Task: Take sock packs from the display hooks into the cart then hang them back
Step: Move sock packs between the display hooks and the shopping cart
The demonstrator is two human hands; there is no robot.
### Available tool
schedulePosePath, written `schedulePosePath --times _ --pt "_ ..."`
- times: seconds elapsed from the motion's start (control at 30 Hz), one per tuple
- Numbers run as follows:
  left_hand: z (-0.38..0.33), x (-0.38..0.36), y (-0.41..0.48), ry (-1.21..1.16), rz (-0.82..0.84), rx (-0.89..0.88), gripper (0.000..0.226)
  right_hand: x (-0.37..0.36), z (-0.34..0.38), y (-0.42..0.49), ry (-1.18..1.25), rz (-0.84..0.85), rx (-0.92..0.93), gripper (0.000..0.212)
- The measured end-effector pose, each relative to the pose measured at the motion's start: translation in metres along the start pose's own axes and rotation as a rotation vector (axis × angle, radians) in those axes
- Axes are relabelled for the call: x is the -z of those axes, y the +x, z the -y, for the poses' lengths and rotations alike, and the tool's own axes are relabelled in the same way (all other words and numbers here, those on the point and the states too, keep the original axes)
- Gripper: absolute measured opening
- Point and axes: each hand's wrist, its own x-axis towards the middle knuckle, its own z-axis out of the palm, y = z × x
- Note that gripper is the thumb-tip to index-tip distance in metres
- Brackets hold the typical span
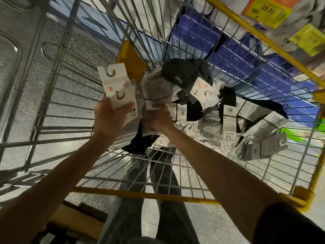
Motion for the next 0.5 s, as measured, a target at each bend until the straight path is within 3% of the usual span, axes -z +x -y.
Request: schedulePosePath --times 0.1,0.2,0.3,0.37,0.43,0.5 --pt "-0.001 -0.001 -0.005 0.037 0.022 -0.060 0.030 -0.012 0.004 0.001 0.019 -0.111 -0.018 0.081" --pt "0.000 0.000 -0.008 0.053 0.032 -0.065 0.031 -0.002 0.003 0.001 0.095 0.021 0.084 0.064" --pt "0.003 0.004 -0.006 -0.023 0.040 -0.003 0.031 0.024 -0.008 -0.003 0.508 0.095 0.149 0.023" --pt "0.005 0.005 -0.006 -0.079 0.032 0.049 0.033 0.049 -0.026 -0.018 0.837 0.281 0.069 0.011" --pt "0.004 0.002 -0.008 -0.093 0.032 0.082 0.033 0.075 -0.051 -0.039 1.085 0.546 -0.040 0.019" --pt "0.002 -0.003 -0.011 -0.097 0.053 0.091 0.030 0.096 -0.072 -0.059 1.293 0.730 -0.014 0.025"
